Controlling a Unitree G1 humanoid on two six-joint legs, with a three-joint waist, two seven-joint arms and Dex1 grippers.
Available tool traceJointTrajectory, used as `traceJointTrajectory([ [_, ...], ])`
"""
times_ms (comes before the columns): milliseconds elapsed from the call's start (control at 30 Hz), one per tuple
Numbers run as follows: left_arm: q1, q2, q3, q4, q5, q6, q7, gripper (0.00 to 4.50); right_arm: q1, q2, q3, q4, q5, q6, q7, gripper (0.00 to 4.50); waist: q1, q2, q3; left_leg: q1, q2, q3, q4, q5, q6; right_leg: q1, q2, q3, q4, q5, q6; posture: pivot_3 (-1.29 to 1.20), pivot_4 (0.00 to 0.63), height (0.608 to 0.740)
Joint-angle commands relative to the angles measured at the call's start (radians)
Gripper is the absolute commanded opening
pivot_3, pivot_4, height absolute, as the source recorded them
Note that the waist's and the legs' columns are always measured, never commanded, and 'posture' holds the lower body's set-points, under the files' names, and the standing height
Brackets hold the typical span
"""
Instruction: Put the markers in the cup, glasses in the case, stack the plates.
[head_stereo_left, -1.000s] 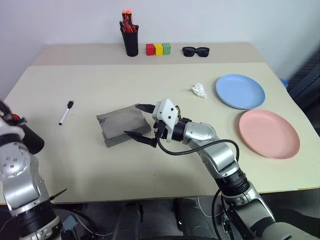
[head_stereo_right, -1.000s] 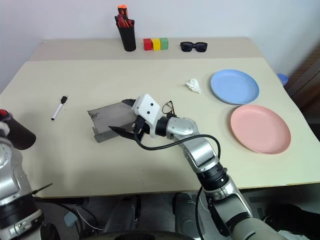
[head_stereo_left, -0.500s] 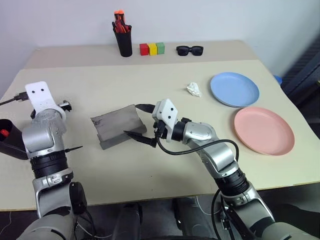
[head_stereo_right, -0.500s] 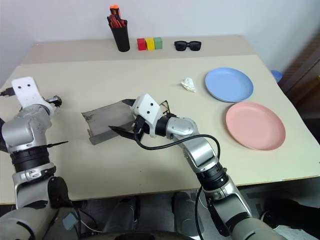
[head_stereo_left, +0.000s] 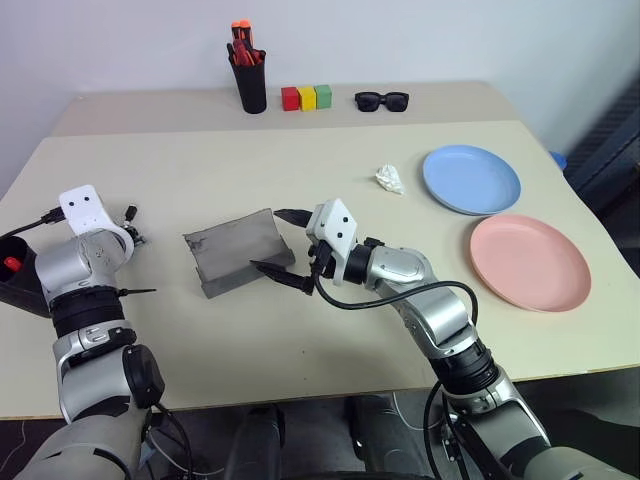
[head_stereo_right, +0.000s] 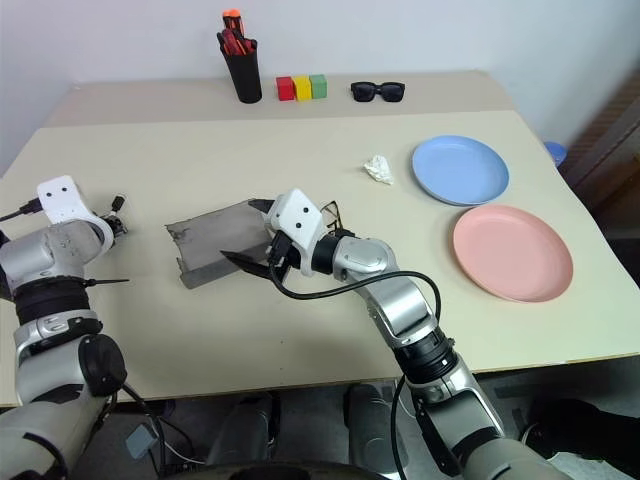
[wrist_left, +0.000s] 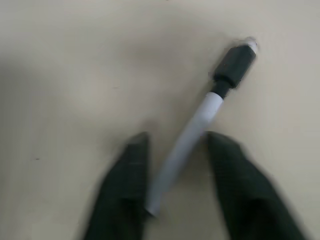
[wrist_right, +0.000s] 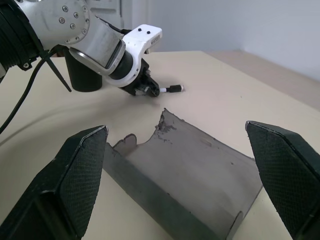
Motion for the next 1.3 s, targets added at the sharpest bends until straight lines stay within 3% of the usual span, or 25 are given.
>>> traceJointTrajectory([
  [33, 0.018, 0.001, -0.009, -0.077, -0.014, -0.018, -0.016, 0.07, -0.008, 0.004, -0.009, -0.042, 0.008, -0.004, 0.002, 4.5, -0.001, 0.0, 0.0, 0.0, 0.0, 0.0, 0.0, 0.0, 0.0, 0.0, 0.0, 0.0, 0.0, 0.0, 0.0, 0.0, 0.15, 0.74],
  [200, 0.073, -0.008, -0.093, -0.256, -0.009, -0.212, -0.103, 0.07, -0.011, 0.005, -0.011, -0.038, 0.016, -0.007, 0.013, 4.5, 0.003, 0.0, 0.0, 0.0, 0.0, 0.0, 0.0, 0.0, 0.0, 0.0, 0.0, 0.0, 0.0, 0.0, 0.0, 0.0, 0.15, 0.74],
  [300, 0.079, -0.035, -0.055, -0.398, -0.058, -0.342, -0.125, 0.07, -0.008, 0.011, -0.018, -0.043, 0.05, 0.002, 0.036, 4.5, 0.011, 0.0, 0.0, -0.001, 0.0, 0.0, 0.0, 0.0, -0.001, 0.0, 0.0, 0.0, -0.001, 0.0, 0.0, 0.0, 0.15, 0.74],
  [433, 0.151, 0.003, -0.009, -0.567, 0.027, -0.532, -0.057, 0.07, 0.004, 0.007, -0.037, -0.07, 0.154, 0.057, 0.104, 4.5, 0.011, 0.0, 0.0, -0.001, 0.0, 0.001, -0.001, 0.0, -0.001, 0.0, 0.0, 0.001, -0.002, 0.0, 0.0, 0.0, 0.15, 0.74],
  [567, 0.246, 0.02, 0.109, -0.694, 0.138, -0.54, 0.111, 0.07, 0.003, -0.003, -0.04, -0.078, 0.181, 0.069, 0.125, 4.5, -0.001, 0.0, 0.0, 0.002, 0.0, 0.002, -0.005, 0.0, -0.001, 0.0, 0.0, 0.001, -0.002, 0.0, 0.0, 0.0, 0.15, 0.74],
  [733, 0.469, -0.02, 0.169, -0.868, 0.214, -0.577, 0.126, 0.07, -0.005, 0.004, -0.038, -0.06, 0.203, 0.081, 0.147, 4.5, 0.003, -0.001, 0.0, 0.0, 0.0, 0.002, -0.004, 0.0, -0.001, 0.0, -0.001, 0.001, -0.003, 0.0, 0.0, 0.0, 0.15, 0.74],
  [967, 0.64, -0.131, 0.166, -0.88, 0.199, -0.611, 0.11, 0.07, -0.027, 0.014, -0.031, -0.031, 0.203, 0.066, 0.179, 4.5, 0.021, -0.001, -0.001, 0.0, 0.0, 0.002, -0.002, 0.0, -0.001, 0.0, 0.0, 0.001, -0.003, 0.0, -0.001, 0.0, 0.15, 0.74],
  [1300, 0.659, -0.151, 0.149, -0.782, 0.181, -0.626, 0.11, 0.07, -0.037, 0.031, -0.028, -0.015, 0.195, 0.052, 0.18, 4.5, 0.022, -0.001, -0.001, 0.0, 0.0, 0.002, -0.002, 0.0, -0.001, 0.0, 0.0, 0.001, -0.003, 0.0, -0.001, 0.0, 0.15, 0.74],
])
